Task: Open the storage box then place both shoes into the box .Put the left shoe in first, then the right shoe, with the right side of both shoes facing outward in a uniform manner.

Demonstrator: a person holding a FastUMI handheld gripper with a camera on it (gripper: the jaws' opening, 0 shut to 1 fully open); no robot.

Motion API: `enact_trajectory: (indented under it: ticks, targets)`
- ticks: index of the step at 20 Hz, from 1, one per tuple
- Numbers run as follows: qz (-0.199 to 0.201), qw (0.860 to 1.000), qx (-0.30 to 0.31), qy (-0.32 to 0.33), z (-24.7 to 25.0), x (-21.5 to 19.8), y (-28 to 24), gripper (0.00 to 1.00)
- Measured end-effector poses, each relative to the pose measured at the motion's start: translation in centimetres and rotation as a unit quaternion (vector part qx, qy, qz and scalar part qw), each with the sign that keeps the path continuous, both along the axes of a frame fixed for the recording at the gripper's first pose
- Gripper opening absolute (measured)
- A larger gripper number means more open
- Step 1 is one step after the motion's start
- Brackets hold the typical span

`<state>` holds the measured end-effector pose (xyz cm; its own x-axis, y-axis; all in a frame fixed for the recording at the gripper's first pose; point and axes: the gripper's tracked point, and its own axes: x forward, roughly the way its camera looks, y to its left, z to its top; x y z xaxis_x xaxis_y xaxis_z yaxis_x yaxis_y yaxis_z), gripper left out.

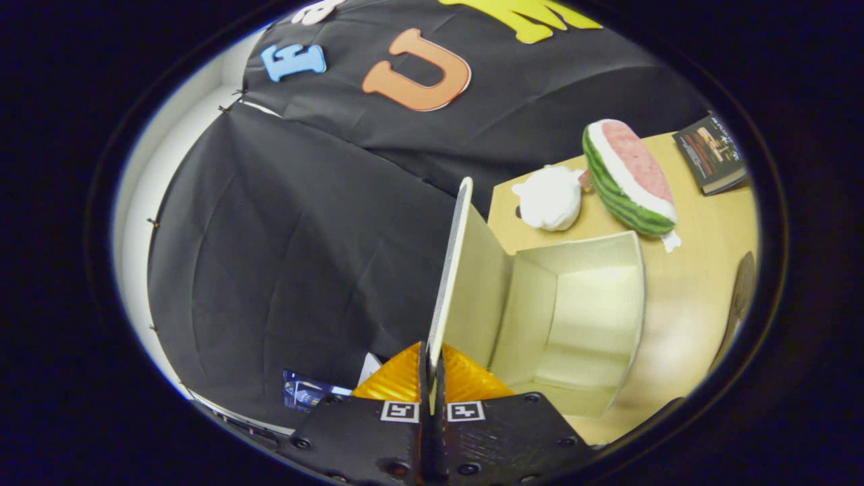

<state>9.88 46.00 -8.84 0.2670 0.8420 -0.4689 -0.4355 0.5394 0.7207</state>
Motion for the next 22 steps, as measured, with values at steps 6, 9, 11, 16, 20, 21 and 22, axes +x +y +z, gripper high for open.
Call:
enact_trajectory:
  ticks: [6,9,11,16,20,21,22]
  targets:
    - [0.014,0.999,-0.017,-0.043,0.8,-1.1,7.4,0.26]
    - [0.003,0.998,-0.012,-0.06,1.5,-1.0,9.1,0.52]
    - [0.006,0.997,-0.013,-0.081,2.1,-0.9,9.0,0.69]
    - [-0.023,0.986,-0.047,-0.16,4.4,0.8,2.7,0.95]
    - [-0.058,0.978,-0.079,-0.186,4.6,2.2,-5.7,0.95]
    - [-0.069,0.976,-0.09,-0.188,4.1,2.6,-8.1,0.95]
    - [-0.076,0.975,-0.1,-0.185,3.4,2.7,-10.1,0.95]
